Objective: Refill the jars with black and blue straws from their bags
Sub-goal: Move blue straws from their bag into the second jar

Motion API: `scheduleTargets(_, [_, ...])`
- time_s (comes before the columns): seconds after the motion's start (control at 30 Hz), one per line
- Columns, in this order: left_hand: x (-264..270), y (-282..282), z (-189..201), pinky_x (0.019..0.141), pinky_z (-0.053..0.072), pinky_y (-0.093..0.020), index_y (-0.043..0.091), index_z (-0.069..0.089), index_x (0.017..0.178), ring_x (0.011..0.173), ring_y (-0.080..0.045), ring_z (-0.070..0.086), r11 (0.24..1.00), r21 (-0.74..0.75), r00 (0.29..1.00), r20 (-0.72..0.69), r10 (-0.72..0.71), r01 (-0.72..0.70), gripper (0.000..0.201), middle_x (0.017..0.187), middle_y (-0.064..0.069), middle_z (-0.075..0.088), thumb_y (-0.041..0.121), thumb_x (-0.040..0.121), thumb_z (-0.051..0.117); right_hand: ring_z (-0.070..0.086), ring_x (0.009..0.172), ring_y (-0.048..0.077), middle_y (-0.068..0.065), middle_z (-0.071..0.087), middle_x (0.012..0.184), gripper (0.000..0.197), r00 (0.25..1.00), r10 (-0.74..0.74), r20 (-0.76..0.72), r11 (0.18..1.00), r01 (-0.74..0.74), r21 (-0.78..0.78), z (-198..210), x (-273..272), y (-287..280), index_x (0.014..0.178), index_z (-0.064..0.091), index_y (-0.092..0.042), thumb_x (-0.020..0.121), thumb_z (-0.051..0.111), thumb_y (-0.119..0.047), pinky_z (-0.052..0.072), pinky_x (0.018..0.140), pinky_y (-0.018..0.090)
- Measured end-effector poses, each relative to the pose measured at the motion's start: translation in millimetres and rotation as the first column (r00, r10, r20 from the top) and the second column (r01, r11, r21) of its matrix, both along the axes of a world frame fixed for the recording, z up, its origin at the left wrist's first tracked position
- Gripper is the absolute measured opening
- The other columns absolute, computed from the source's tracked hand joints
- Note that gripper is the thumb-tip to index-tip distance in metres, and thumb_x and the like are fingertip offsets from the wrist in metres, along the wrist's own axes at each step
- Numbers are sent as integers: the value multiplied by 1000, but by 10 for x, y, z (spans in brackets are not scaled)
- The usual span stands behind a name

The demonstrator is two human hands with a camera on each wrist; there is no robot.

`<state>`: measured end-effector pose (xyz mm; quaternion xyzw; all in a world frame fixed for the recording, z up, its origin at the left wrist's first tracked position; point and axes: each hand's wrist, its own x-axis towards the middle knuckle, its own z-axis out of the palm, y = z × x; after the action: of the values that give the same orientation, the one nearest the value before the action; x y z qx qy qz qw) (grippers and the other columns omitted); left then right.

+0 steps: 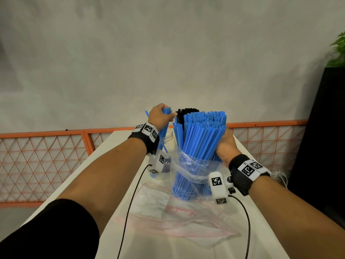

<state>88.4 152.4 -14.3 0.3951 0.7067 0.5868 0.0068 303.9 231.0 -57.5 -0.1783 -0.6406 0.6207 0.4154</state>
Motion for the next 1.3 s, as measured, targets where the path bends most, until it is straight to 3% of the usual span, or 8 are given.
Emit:
scheduleTargets(0.13, [-36, -133, 83, 81, 51, -29, 19, 55, 108, 91, -15, 58, 999, -18, 1000, 9, 30, -30, 49, 99, 1, 59, 34, 73, 85, 66, 100, 27, 13, 69, 109, 25, 1000, 9, 11, 1000, -9, 14, 4, 11, 3, 117, 59, -4, 95, 55, -17, 57, 84, 41])
scheduleTargets(0.3, [193, -521, 149, 81, 50, -34, 21, 59, 94, 88, -17, 58, 977, 192, 995, -24, 94, -87, 20, 95, -2, 61, 10, 81, 70, 67, 98, 27, 14, 69, 107, 26, 1000, -3, 15, 1000, 2, 31, -5, 0, 8, 115, 59, -3, 94, 57, -18, 58, 82, 41])
scheduleTargets(0.4, [460, -777, 45, 76, 52, -31, 19, 63, 95, 85, -15, 62, 979, 83, 982, 8, -189, 188, 21, 89, -2, 62, 7, 78, 58, 68, 94, 23, 11, 70, 105, 25, 1000, 0, 14, 999, -1, 42, -7, -1, 8, 115, 60, -5, 94, 58, -18, 58, 70, 30])
scheduleTargets(0.57, [746, -944, -245, 100, 49, -36, 21, 50, 131, 120, -19, 57, 904, -88, 908, 30, -417, 418, 67, 131, -7, 57, 28, 71, 78, 68, 93, 21, 12, 69, 106, 24, 1000, -5, 16, 999, 4, 32, 0, 12, 6, 116, 59, -3, 95, 55, -16, 58, 65, 25])
scheduleTargets(0.9, [871, -542, -341, 66, 50, -11, 26, 65, 89, 74, 6, 67, 969, -20, 970, -2, -245, 245, 6, 78, 16, 70, 23, 91, 69, 69, 94, 26, 9, 71, 102, 23, 999, -24, 36, 998, 22, 50, 23, 9, -29, 112, 61, -12, 93, 58, -25, 58, 80, 45])
scheduleTargets(1.0, [871, -506, -234, 72, 55, -15, 18, 69, 107, 84, -2, 71, 968, 12, 968, 17, -249, 249, 19, 93, 9, 74, 29, 92, 67, 67, 98, 26, 10, 69, 106, 26, 999, 0, 32, 996, -3, 94, 38, 24, -42, 114, 60, -9, 92, 60, -24, 56, 85, 47])
scheduleTargets(1.2, [853, -415, 48, 68, 57, -32, 11, 64, 80, 68, -15, 67, 981, 97, 983, 57, -172, 167, 17, 74, -2, 70, 23, 90, 70, 64, 105, 31, 17, 67, 112, 27, 1000, -4, 16, 998, 3, 65, 38, 33, -37, 116, 58, -3, 93, 60, -17, 53, 90, 51])
scheduleTargets(1.3, [857, -408, -98, 82, 58, -38, 8, 68, 100, 88, -21, 72, 983, 31, 969, 166, -185, 183, 15, 96, -9, 74, 19, 90, 70, 64, 106, 30, 16, 66, 113, 28, 1000, 6, 16, 999, -7, 52, 38, 28, -37, 117, 58, -4, 92, 61, -17, 53, 91, 50])
